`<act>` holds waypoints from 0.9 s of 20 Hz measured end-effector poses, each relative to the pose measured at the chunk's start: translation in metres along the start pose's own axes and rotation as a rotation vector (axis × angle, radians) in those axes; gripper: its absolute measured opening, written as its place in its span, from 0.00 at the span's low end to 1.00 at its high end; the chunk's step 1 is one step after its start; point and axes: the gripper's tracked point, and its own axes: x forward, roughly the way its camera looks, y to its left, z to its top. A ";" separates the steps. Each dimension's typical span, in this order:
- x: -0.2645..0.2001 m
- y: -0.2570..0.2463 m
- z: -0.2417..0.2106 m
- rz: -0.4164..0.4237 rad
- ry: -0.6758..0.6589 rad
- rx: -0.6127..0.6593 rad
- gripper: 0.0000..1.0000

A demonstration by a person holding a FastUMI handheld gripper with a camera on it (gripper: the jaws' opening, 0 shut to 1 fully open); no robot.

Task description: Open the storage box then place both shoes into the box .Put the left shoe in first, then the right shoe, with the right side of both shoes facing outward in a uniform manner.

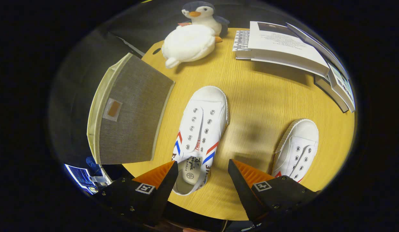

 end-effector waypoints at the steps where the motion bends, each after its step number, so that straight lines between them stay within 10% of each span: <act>1: 0.006 -0.002 -0.001 -0.012 0.018 -0.013 0.95; 5: 0.023 -0.007 0.007 -0.052 0.046 -0.025 0.90; 7: 0.028 -0.001 0.005 -0.045 0.068 -0.052 0.68; 9: 0.028 -0.004 0.007 -0.087 0.056 -0.083 0.17; 11: 0.026 -0.005 0.004 -0.084 0.054 -0.026 0.05; 18: 0.006 -0.003 0.010 -0.020 0.082 0.035 0.05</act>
